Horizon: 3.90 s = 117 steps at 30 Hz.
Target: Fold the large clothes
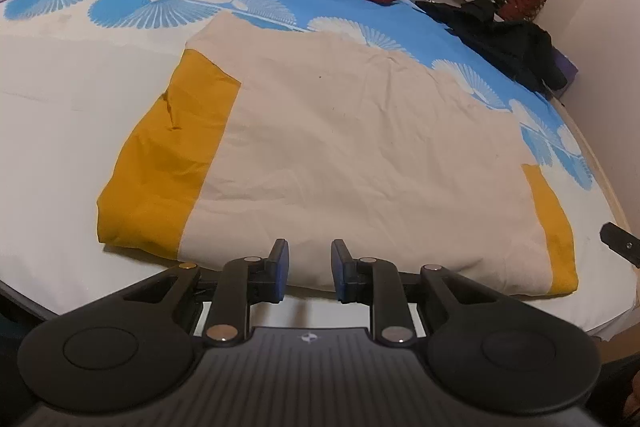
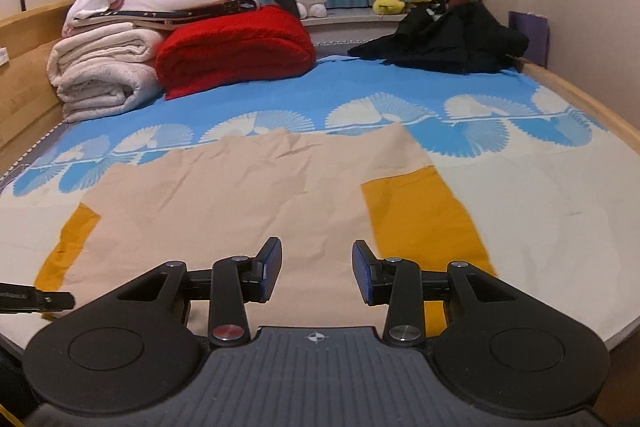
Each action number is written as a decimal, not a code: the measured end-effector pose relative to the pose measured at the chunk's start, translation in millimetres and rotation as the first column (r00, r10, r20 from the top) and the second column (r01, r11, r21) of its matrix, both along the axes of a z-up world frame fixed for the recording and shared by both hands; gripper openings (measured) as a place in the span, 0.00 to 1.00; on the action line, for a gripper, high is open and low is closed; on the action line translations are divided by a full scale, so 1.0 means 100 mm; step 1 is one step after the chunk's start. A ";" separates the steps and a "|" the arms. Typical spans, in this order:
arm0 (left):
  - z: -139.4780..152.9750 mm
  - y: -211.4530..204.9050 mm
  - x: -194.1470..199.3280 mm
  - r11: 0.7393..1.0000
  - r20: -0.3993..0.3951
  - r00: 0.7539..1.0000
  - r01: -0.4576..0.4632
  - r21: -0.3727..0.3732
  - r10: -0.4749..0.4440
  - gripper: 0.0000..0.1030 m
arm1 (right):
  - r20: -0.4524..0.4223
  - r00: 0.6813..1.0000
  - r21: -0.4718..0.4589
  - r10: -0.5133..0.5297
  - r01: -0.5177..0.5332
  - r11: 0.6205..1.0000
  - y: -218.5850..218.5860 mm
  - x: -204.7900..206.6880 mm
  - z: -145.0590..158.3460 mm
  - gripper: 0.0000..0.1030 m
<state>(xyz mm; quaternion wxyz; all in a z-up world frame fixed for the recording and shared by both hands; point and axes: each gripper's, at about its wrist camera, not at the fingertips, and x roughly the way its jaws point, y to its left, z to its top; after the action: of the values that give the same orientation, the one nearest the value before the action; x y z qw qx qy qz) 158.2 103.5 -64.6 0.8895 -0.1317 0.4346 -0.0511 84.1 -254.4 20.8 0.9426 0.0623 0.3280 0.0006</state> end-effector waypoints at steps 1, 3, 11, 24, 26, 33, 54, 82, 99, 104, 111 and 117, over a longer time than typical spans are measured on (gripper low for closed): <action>-0.01 0.01 -0.01 1.000 -0.004 1.000 -0.006 -0.003 0.006 0.24 | -0.002 1.000 -0.002 0.008 -0.008 1.000 0.02 0.01 -0.01 0.39; -0.03 0.03 0.00 1.000 -0.015 1.000 -0.018 -0.006 0.018 0.24 | -0.006 1.000 -0.009 0.023 -0.023 1.000 0.09 0.04 -0.02 0.39; -0.06 0.04 0.03 0.999 -0.030 0.999 -0.030 -0.011 0.030 0.25 | -0.021 0.998 -0.005 0.059 -0.059 0.998 0.33 0.12 -0.03 0.39; -0.15 0.15 0.09 0.991 -0.089 0.994 -0.081 -0.109 0.071 0.38 | 0.000 0.995 -0.019 0.102 -0.102 0.995 0.49 0.12 0.00 0.39; -0.20 0.24 0.12 0.979 -0.126 0.986 -0.132 -0.156 0.112 0.51 | -0.036 0.994 -0.037 0.106 -0.107 0.994 0.51 0.14 -0.06 0.39; -0.46 0.59 0.22 0.897 -0.294 0.920 -0.341 -0.282 0.258 0.63 | -0.021 0.993 -0.015 0.113 -0.113 0.993 0.52 0.17 -0.05 0.39; -0.79 0.98 0.40 0.710 -0.212 0.821 -0.567 -0.418 0.531 0.63 | -0.059 0.987 -0.004 0.152 -0.153 0.988 0.67 0.25 -0.12 0.39; 0.71 0.94 -0.05 0.988 0.226 0.962 -0.151 -0.015 0.151 0.08 | -0.170 0.956 0.269 0.237 -0.186 0.945 1.38 0.74 -0.39 0.34; 0.61 0.75 0.08 0.988 0.211 0.965 -0.156 -0.005 0.153 0.08 | -0.202 0.954 0.149 0.221 -0.193 0.970 1.55 0.80 -0.50 0.27; 0.67 0.56 0.05 0.993 0.255 0.962 -0.111 0.027 0.101 0.08 | 0.147 0.979 0.082 0.144 -0.157 0.984 0.84 0.59 0.31 0.30; 0.78 -0.13 0.03 0.992 0.339 0.937 0.049 0.112 -0.085 0.08 | 0.346 0.938 -0.102 -0.030 0.069 0.992 -0.47 0.47 0.67 0.30; 0.82 -1.00 0.03 0.967 0.395 0.883 0.229 0.108 -0.253 0.07 | 0.274 0.944 0.010 -0.183 0.188 0.982 -1.20 0.32 0.50 0.30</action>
<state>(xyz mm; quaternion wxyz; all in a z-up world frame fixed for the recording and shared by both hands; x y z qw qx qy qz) 160.9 3.7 17.4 0.9503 -0.0371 0.2548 -0.1749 116.5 -374.4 70.7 0.9752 0.0844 0.1875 -0.0822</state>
